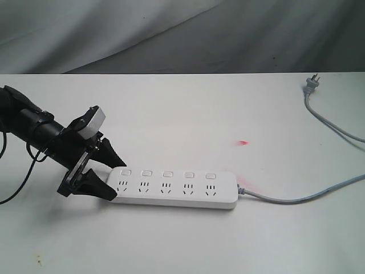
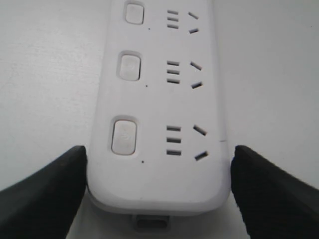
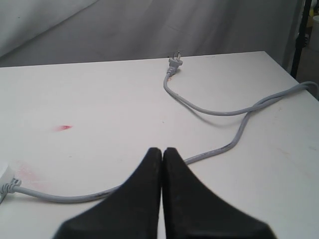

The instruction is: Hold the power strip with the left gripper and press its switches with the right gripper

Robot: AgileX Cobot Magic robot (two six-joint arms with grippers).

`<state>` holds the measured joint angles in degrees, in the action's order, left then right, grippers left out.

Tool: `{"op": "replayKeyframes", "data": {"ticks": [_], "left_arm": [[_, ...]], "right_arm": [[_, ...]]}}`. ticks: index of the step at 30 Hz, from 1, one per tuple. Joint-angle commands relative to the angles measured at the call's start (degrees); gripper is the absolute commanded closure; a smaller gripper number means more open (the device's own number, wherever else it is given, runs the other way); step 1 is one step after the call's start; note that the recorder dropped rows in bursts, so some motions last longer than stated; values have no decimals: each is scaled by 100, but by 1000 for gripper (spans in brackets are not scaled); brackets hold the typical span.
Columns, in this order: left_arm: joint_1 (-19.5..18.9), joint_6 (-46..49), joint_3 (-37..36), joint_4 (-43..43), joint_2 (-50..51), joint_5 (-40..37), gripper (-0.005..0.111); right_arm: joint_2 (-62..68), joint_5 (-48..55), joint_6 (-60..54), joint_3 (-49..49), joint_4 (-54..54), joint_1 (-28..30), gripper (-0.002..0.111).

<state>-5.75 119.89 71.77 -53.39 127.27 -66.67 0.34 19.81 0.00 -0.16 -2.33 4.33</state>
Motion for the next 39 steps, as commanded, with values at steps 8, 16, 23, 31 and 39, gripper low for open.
{"op": "replayKeyframes", "data": {"ticks": [8, 16, 23, 31, 39], "left_arm": [[-3, -4, -13, -39, 79, 8, 7], [-3, -137, -13, -309, -47, -73, 3], [-3, -288, -13, -637, -1032, -58, 24], [-3, -587, -13, -1234, -2496, -58, 107], [-3, -3388, -13, -1803, -3648, -124, 107]], "right_arm": [[-34, 6, 41, 16, 70, 46, 108], [-34, 6, 41, 16, 70, 46, 108], [-34, 6, 41, 16, 70, 46, 108], [-34, 6, 41, 16, 70, 46, 108], [-34, 6, 41, 16, 70, 46, 108]]}}
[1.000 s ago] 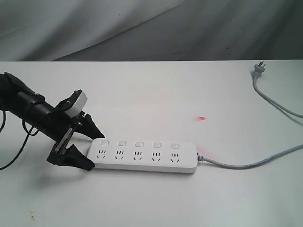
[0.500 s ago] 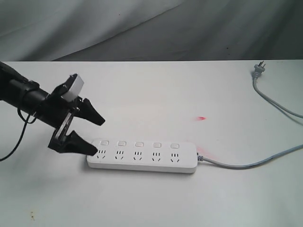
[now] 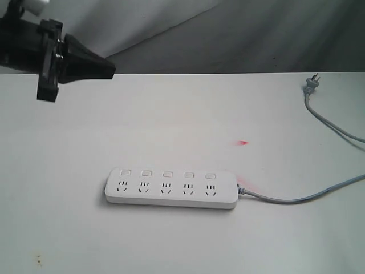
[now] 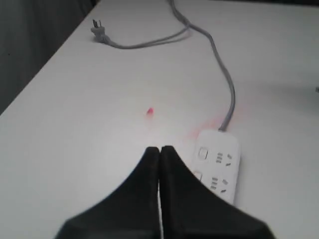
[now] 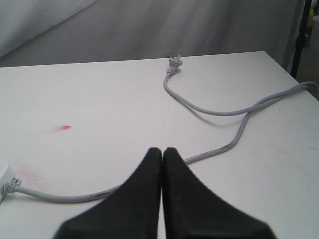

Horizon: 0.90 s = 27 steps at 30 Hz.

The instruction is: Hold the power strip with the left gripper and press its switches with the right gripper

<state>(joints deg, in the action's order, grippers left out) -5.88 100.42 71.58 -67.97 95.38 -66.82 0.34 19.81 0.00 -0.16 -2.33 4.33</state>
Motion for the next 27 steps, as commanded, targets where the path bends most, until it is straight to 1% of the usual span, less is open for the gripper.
{"op": "replayKeyframes", "data": {"ticks": [1, 3, 5, 6, 8, 15, 17, 19, 22, 23, 25, 27], "left_arm": [[10, -1926, 5, -482, -541, -132, 107], [10, -3108, 5, -830, -720, -291, 107], [10, -3827, 5, -1113, -853, -314, 107], [10, -3942, 5, -1249, -916, -314, 107], [10, -3873, 5, -1401, -1003, -314, 107], [61, -3859, 5, -1239, -1059, -314, 107], [94, -4124, 5, -320, -1487, 564, 107], [204, -4536, 5, 502, -2106, 1409, 107], [377, -5063, 5, 1323, -2776, 2300, 107], [470, -5286, 5, 1738, -3154, 2618, 107], [552, -5866, 5, 2668, -3764, 2996, 107], [552, -6917, 5, 3536, -4184, 3227, 107]], "right_arm": [[-34, 6, 41, 16, 70, 46, 108], [-34, 6, 41, 16, 70, 46, 108], [-34, 7, 51, 16, 70, 46, 108], [-34, 7, 51, 16, 70, 46, 108], [-34, 7, 51, 16, 70, 46, 108], [-34, 7, 51, 16, 70, 46, 108], [-34, 7, 51, 16, 70, 46, 108], [-34, 7, 48, 16, 70, 36, 108], [-34, 7, 48, 16, 70, 36, 108], [-34, 7, 48, 16, 70, 36, 108], [-34, 7, 48, 16, 70, 36, 108], [-34, 7, 48, 16, 70, 36, 108]]}}
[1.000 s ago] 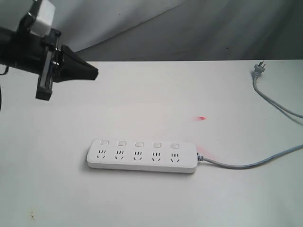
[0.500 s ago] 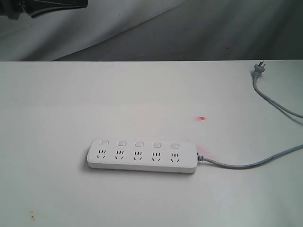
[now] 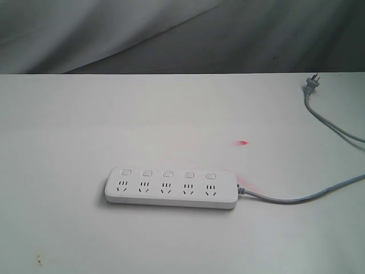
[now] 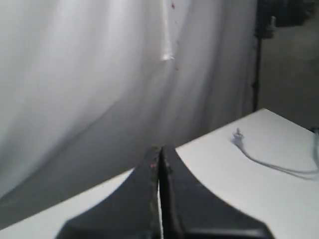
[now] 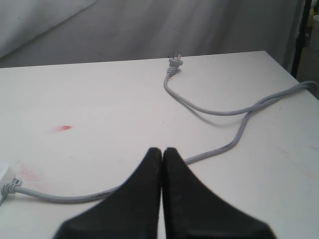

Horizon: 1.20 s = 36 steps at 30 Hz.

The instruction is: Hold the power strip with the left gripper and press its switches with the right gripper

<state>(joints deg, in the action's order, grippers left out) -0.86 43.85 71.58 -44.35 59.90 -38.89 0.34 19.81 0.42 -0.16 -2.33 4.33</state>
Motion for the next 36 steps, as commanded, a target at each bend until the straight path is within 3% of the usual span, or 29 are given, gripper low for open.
{"op": "replayKeyframes", "data": {"ticks": [1, 5, 8, 13, 19, 27, 36], "left_arm": [[51, -1822, -6, 1683, -815, 492, 107], [51, -4013, -6, 3683, -1337, 570, 107], [51, -4744, -6, 4547, -1556, 570, 107], [51, -4795, -163, 4780, -1729, 765, 107], [51, -4820, -1015, 4748, -1921, 1400, 107], [51, -4820, -2986, 4580, -2513, 2620, 107], [27, -4820, -5167, 4174, -3906, 3182, 107]], "right_arm": [[-34, 7, 7, 16, 70, 36, 108], [-34, 7, 7, 16, 70, 36, 108], [-34, 7, 7, 16, 70, 36, 108], [-34, 7, 7, 16, 70, 36, 108], [-34, 7, 7, 16, 70, 36, 108], [-34, 7, 7, 16, 70, 36, 108], [-34, 7, 7, 16, 70, 36, 108]]}}
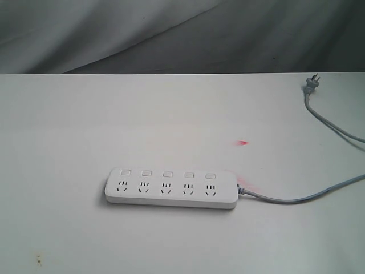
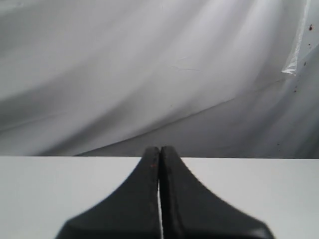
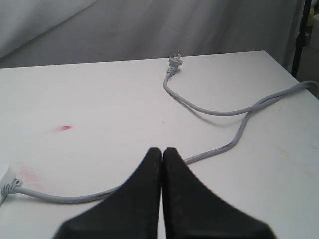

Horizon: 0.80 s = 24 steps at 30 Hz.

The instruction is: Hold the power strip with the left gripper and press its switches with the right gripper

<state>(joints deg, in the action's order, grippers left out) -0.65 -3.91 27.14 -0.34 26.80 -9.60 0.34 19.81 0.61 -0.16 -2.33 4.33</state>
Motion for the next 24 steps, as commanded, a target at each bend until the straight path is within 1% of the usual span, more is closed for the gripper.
{"op": "replayKeyframes", "data": {"ticks": [1, 5, 7, 9, 13, 15, 20, 24], "left_arm": [[6, -44, -932, -227, -744, 254, 107], [6, -4, -1593, -227, -1423, 254, 107], [6, 168, -1898, -227, -1745, 254, 107], [6, 391, -2145, -379, -2026, 229, 107], [6, 423, -2538, -434, -2491, 229, 107], [6, 423, -2626, -434, -2661, 218, 107], [6, 423, -2714, -434, -2680, 208, 107], [6, 437, -2714, -337, -2680, -270, 107]], "right_arm": [[-34, 7, -13, 16, 70, 36, 108], [-34, 7, -13, 16, 70, 36, 108], [-34, 7, -13, 16, 70, 36, 108], [-34, 7, -13, 16, 70, 36, 108], [-34, 7, -13, 16, 70, 36, 108], [-34, 7, -13, 16, 70, 36, 108], [-34, 7, -13, 16, 70, 36, 108], [-34, 7, -13, 16, 70, 36, 108]]}}
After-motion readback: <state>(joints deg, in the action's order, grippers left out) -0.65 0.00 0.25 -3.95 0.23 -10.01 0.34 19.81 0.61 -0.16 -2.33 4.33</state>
